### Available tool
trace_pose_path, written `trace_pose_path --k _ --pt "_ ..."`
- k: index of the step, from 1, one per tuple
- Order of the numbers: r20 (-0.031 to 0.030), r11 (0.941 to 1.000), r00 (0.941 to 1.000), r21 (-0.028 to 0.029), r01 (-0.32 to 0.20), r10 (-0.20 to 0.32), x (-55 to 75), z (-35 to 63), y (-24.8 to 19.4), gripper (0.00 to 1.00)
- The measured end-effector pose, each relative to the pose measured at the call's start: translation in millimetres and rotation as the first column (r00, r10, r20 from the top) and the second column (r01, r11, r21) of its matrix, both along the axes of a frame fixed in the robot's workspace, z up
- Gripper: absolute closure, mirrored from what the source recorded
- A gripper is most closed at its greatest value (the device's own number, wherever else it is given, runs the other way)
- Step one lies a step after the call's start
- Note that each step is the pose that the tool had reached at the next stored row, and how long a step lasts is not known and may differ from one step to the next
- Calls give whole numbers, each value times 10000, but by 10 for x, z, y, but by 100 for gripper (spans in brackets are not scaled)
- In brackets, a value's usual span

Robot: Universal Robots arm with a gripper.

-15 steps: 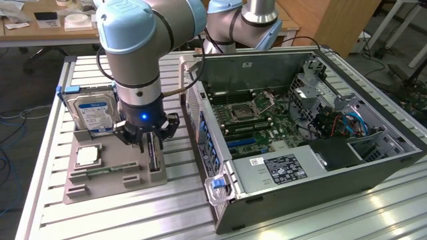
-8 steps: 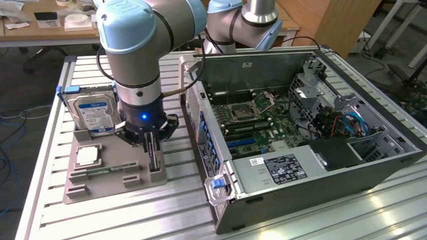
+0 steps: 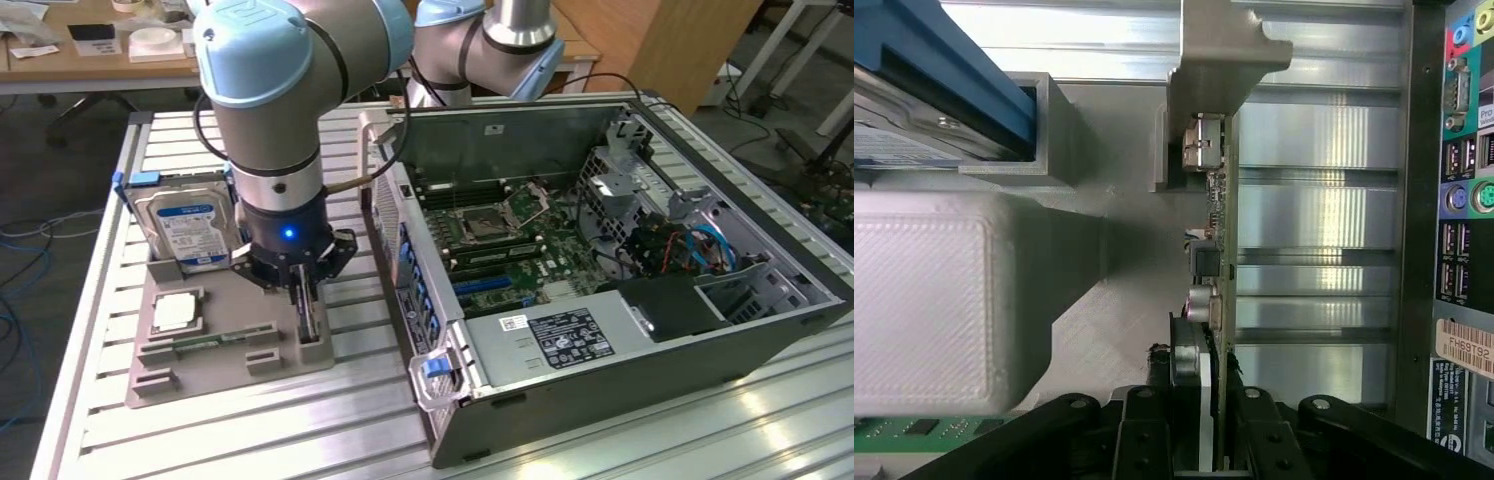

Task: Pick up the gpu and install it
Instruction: 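Pick up the gpu and move the gpu toward the slot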

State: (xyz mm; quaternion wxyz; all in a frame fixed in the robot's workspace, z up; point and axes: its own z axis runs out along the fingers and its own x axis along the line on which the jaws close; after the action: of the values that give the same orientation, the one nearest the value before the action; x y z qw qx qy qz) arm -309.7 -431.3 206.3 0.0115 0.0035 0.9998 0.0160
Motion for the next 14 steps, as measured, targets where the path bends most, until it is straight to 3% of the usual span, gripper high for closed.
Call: trace_pose_path --k 14 --pt "2 10000 10000 14 0 0 3 -1 0 72"
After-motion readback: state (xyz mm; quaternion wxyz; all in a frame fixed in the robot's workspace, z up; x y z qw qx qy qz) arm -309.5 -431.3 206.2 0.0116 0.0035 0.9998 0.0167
